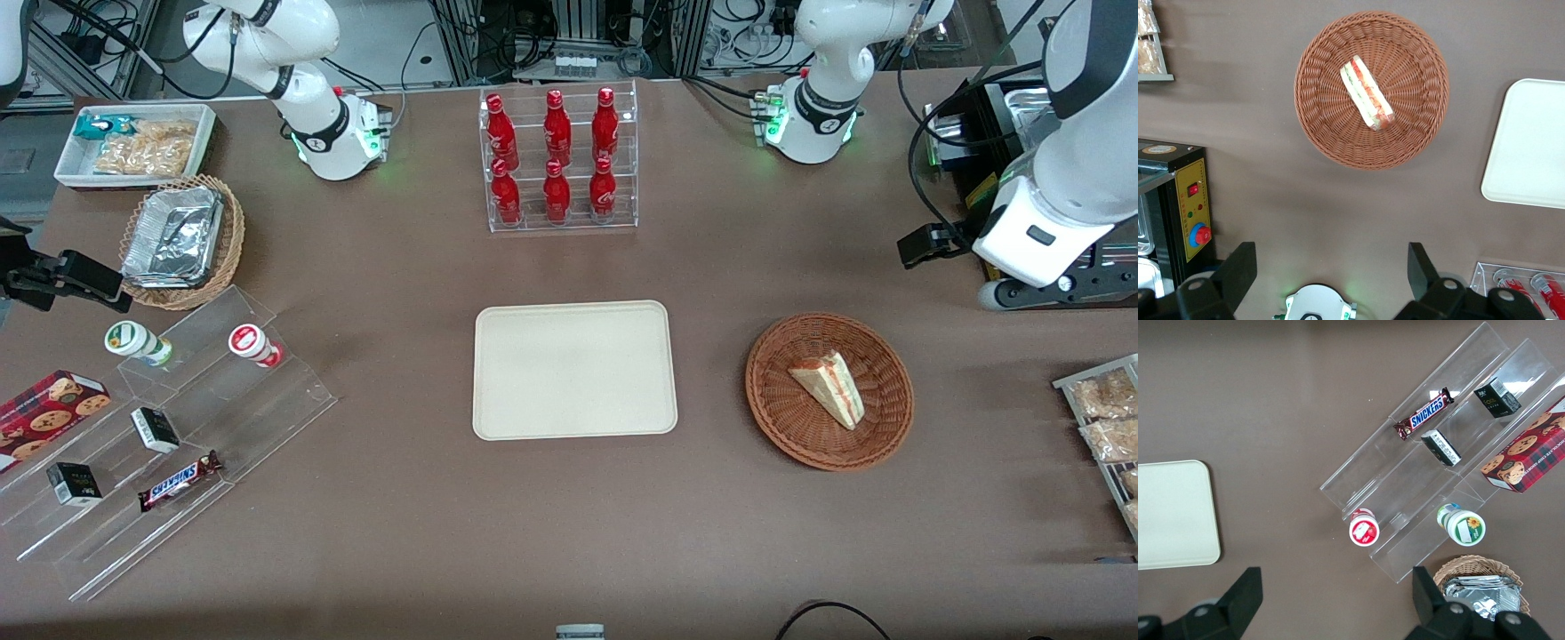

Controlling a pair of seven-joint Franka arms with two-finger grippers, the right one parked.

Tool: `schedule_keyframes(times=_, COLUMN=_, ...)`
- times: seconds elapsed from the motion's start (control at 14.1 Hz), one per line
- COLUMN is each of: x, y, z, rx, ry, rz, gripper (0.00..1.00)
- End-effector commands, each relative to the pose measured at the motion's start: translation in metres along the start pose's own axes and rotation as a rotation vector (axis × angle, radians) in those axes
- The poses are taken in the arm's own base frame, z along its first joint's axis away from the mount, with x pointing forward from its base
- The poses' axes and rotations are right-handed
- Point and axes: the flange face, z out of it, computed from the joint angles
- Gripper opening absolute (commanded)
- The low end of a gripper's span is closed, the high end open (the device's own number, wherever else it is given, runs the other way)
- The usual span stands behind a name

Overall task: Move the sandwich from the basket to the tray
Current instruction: 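Move the left gripper down over the sandwich in the wicker basket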

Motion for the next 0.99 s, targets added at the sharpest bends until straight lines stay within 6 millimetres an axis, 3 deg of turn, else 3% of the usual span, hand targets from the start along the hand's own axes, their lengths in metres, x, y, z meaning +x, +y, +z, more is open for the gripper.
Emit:
schedule_keyframes(times=0.0, x=-0.001, y=-0.004, z=-0.004, rx=-0.019, ry=0.006, rz=0.0, gripper=1.0)
schedule_keyframes(times=0.14, x=0.002, y=-0.003, z=0.0, rx=-0.019, ry=0.002, rz=0.005, gripper=1.0)
schedule_keyframes(times=0.21, x=0.011, y=-0.004, z=0.012, rx=-0.009, ry=-0.018, rz=0.004, gripper=1.0)
schedule_keyframes(times=0.35, x=0.039, y=-0.006, z=0.053, rx=-0.011, ry=-0.095, rz=-0.01, gripper=1.0)
schedule_keyframes(times=0.57, x=0.089, y=-0.019, z=0.13, rx=-0.03, ry=-0.164, rz=-0.086, gripper=1.0)
schedule_keyframes(times=0.78, x=0.099, y=-0.009, z=0.214, rx=-0.051, ry=-0.098, rz=-0.164, gripper=1.0)
schedule_keyframes(times=0.92, x=0.099, y=-0.002, z=0.254, rx=-0.066, ry=-0.067, rz=-0.279, gripper=1.0)
